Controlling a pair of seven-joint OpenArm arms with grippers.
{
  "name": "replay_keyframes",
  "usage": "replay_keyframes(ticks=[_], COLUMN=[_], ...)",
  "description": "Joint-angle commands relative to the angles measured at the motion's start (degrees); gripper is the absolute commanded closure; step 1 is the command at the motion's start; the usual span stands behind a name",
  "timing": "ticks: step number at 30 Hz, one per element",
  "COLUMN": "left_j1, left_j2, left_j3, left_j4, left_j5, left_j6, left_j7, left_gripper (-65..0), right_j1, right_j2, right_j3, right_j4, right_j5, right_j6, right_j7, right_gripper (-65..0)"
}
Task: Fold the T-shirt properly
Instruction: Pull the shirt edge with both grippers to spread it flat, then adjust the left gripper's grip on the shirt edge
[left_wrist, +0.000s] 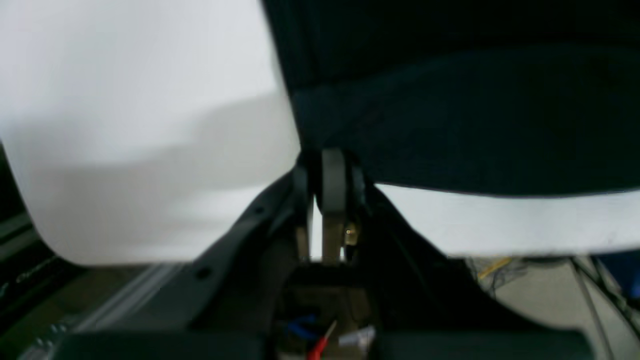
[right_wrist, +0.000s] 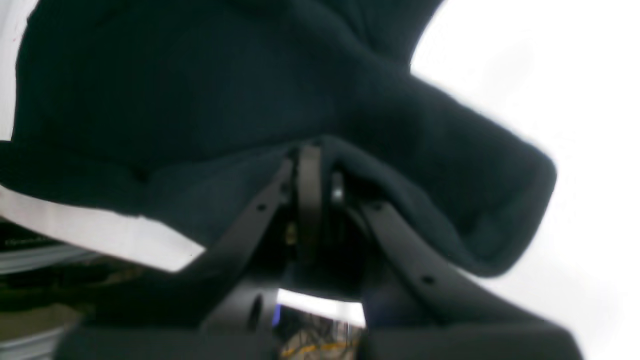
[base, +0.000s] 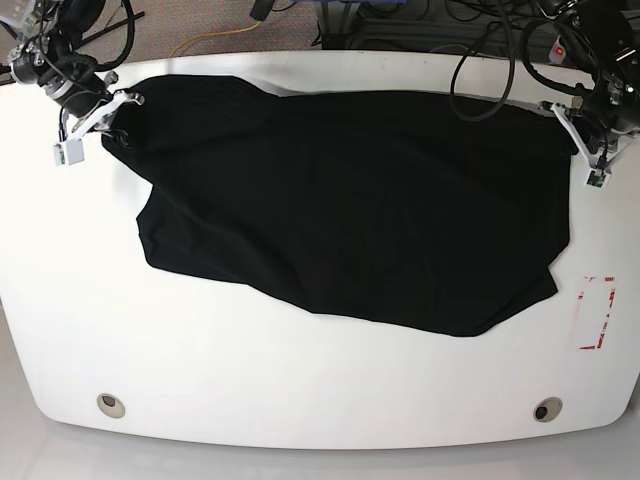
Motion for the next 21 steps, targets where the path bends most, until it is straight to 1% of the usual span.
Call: replay_keyframes(ticks=[1, 9, 15, 18, 19, 21], left_j1=[5.21, 18.57, 24.28, 25.51, 25.60, 26.22], left_j2=[-0.88, -1.14, -1.32, -2.81, -3.34, -4.31], left_j3=[0.28, 0.28, 0.37, 1.25, 2.30, 3.27], left_j4=[1.25, 1.16, 1.16, 0.99, 0.90, 1.16], left_j5=[-0.09, -0.26, -0.18, 0.00, 0.09, -0.26], left_j6=[-0.03, -0.03, -0.03, -0.03, -0.03, -0.03], left_j7=[-0.09, -0.09, -0.09, -0.09, -0.09, -0.09], left_gripper=[-1.0, -1.0, -1.1, -2.1, -4.0, -11.7], right_j1=[-2.28, -6.23, -8.87, -9.40, -9.40, -9.48], right_j2=[0.58, 0.76, 0.76, 0.76, 0.76, 0.76], right_j3=[0.42, 0.42, 0.33, 0.33, 0.33, 0.33], right_j4=[1.17, 1.09, 1.26, 1.26, 1.26, 1.26], right_j5=[1.03, 1.03, 1.03, 1.03, 1.03, 1.03], right_j6=[0.38, 0.46, 0.55, 0.55, 0.55, 0.55], right_j7=[0.86, 0.86, 0.86, 0.78, 0.42, 0.16], right_gripper=[0.0, 0.0, 0.0, 0.0, 0.0, 0.0])
